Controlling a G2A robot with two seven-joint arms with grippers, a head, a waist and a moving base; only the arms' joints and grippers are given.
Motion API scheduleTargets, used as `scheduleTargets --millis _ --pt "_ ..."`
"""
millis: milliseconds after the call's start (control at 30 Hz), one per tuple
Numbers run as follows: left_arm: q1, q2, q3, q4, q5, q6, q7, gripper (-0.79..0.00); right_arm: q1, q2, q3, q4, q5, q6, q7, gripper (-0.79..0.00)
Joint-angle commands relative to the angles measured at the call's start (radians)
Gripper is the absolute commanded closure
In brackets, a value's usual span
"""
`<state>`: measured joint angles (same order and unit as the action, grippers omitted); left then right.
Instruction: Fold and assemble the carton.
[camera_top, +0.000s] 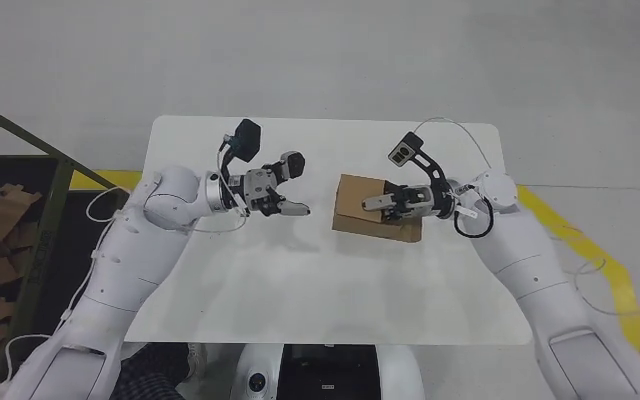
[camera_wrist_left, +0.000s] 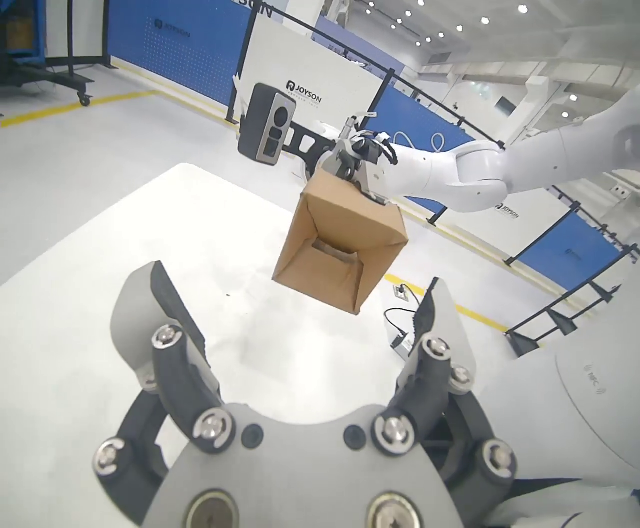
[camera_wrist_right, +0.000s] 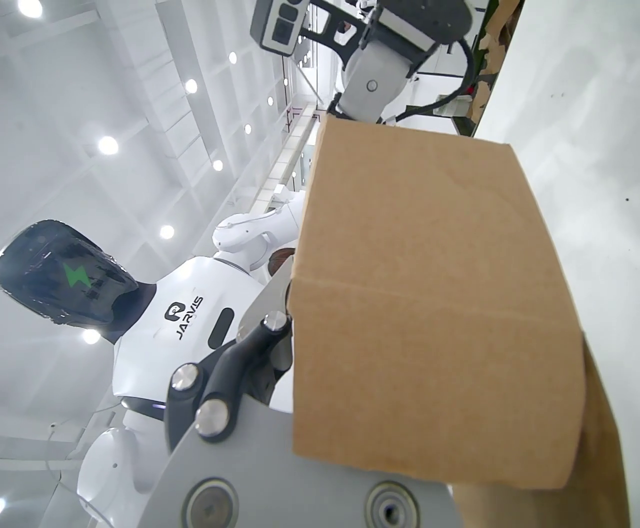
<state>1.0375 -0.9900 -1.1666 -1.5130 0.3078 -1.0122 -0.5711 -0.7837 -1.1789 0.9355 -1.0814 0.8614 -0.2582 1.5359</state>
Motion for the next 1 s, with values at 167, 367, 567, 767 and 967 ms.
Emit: scheduleTargets --millis 167,367,567,767,967 --pt "0.011 0.028 0.068 -0.018 0.408 0.0 0.392 -0.785 0.035 0.001 -0.052 0.035 0.046 -0.023 0.0 0.0" --pt "0.008 0.034 0.082 -0.011 0.462 0.0 0.461 -0.785 0.057 0.0 -0.078 0.057 0.077 -0.026 0.0 0.0" --pt "0.008 0.034 0.082 -0.011 0.462 0.0 0.461 -0.785 0.064 -0.004 -0.074 0.067 0.081 -0.026 0.0 0.0" --pt "0.022 0.031 0.088 -0.027 0.482 0.026 0.461 -0.785 0.063 -0.013 -0.071 0.073 0.071 -0.026 0.0 0.0" --pt "0.027 0.021 0.112 -0.029 0.559 0.026 0.494 -0.785 0.057 -0.025 -0.067 0.079 0.067 -0.027 -0.001 0.0"
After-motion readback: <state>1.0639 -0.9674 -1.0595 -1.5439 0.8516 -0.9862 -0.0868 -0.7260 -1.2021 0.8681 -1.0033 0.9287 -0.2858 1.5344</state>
